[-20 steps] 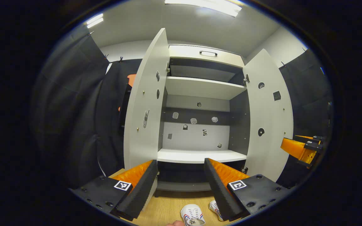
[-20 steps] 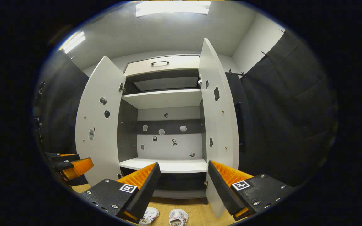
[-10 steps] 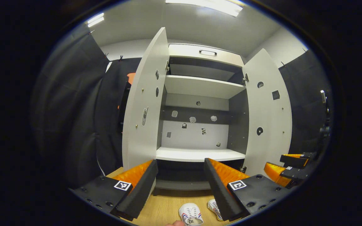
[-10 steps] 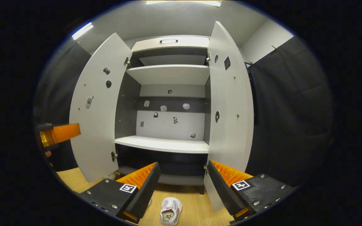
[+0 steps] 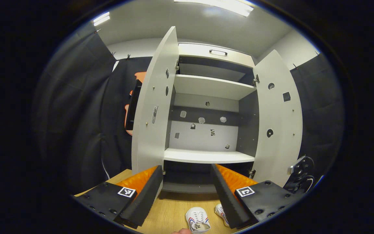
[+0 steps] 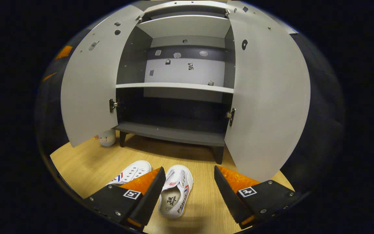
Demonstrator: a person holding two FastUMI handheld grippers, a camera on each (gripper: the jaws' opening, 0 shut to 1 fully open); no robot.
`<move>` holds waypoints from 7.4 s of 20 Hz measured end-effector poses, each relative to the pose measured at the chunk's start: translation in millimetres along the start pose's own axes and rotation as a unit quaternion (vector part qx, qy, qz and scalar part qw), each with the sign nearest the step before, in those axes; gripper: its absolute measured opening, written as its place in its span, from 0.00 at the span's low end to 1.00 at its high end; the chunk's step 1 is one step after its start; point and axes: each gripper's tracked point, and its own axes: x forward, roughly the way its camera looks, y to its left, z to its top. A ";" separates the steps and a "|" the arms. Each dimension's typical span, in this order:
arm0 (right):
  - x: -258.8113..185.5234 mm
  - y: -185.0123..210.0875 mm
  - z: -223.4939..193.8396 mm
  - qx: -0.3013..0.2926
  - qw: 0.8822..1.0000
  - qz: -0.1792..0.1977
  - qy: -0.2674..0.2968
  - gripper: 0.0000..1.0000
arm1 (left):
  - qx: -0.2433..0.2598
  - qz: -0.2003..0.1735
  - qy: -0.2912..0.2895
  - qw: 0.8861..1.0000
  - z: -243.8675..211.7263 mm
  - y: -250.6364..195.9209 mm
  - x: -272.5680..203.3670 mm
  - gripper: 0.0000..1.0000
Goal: Grab one shoe with the right hand and put it into the shoe cabinet, grab the other shoe with the left hand and put it into the shoe cabinet; then close the right door with the right hand and the left door with the left hand.
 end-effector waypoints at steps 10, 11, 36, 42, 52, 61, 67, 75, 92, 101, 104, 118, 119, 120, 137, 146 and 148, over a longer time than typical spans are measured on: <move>51.2 -3.9 -90.8 -0.051 0.993 -0.001 0.106 0.86 | 0.009 0.000 0.009 1.000 -6.8 -2.9 0.9 0.96; 56.4 -2.9 -93.4 -0.046 0.993 0.001 0.108 0.85 | 0.009 -0.001 0.010 1.000 -7.9 -4.2 1.4 0.96; 67.2 2.1 -19.9 0.025 0.999 -0.007 0.021 0.00 | 0.012 -0.009 0.039 0.999 -34.2 -16.7 -1.1 0.99; -1.7 17.5 107.3 0.048 0.996 0.016 -0.072 0.00 | 0.000 -0.023 0.030 0.999 -39.5 -15.8 2.6 0.97; 46.4 1.7 317.9 0.029 0.988 -0.032 -0.150 0.00 | 0.001 -0.020 0.032 0.999 -51.6 -3.9 -9.8 0.96; 220.4 -34.7 349.9 0.023 0.989 -0.133 -0.056 0.00 | -0.025 0.003 0.049 0.998 -61.8 9.2 -18.4 0.99; 248.8 -47.6 315.8 0.066 0.985 -0.160 0.013 0.01 | -0.021 0.022 0.066 0.997 -74.4 25.2 -16.6 0.96; 250.2 -42.0 310.1 0.113 0.984 -0.137 0.036 0.20 | -0.009 0.011 0.059 0.998 -71.3 18.9 -6.8 0.97; 165.9 -42.8 328.3 0.105 0.991 -0.073 -0.023 0.80 | -0.027 -0.009 0.057 0.998 -73.1 10.0 -4.4 0.97; 19.7 -26.6 378.6 0.074 0.979 -0.014 -0.191 0.87 | -0.017 -0.001 0.049 0.999 -63.1 16.5 3.1 0.99; -24.5 -30.7 355.5 0.059 0.973 -0.018 -0.222 0.89 | -0.015 -0.003 0.048 0.999 -61.5 12.7 5.2 0.96; -121.9 -53.9 226.9 0.068 0.961 -0.054 -0.262 0.92 | -0.014 -0.038 0.127 0.991 -118.0 -20.4 6.6 0.96; -122.3 -56.4 219.7 0.068 0.962 -0.058 -0.256 0.92 | -0.015 -0.055 0.156 0.986 -135.1 -26.0 5.0 0.96; -122.0 -56.9 212.9 0.069 0.964 -0.058 -0.250 0.92 | -0.019 -0.072 0.191 0.979 -155.6 -31.7 3.0 0.96; -109.6 -98.7 157.2 0.109 0.973 -0.084 -0.188 0.92 | 0.006 -0.036 0.496 0.867 -381.7 -5.6 -17.8 0.99; -99.4 -80.4 159.1 0.097 0.976 -0.068 -0.181 0.92 | 0.002 -0.007 0.488 0.873 -406.7 5.0 6.2 1.00; -95.8 -76.1 157.6 0.094 0.978 -0.065 -0.176 0.92 | -0.001 -0.018 0.448 0.894 -408.1 -0.1 17.5 1.00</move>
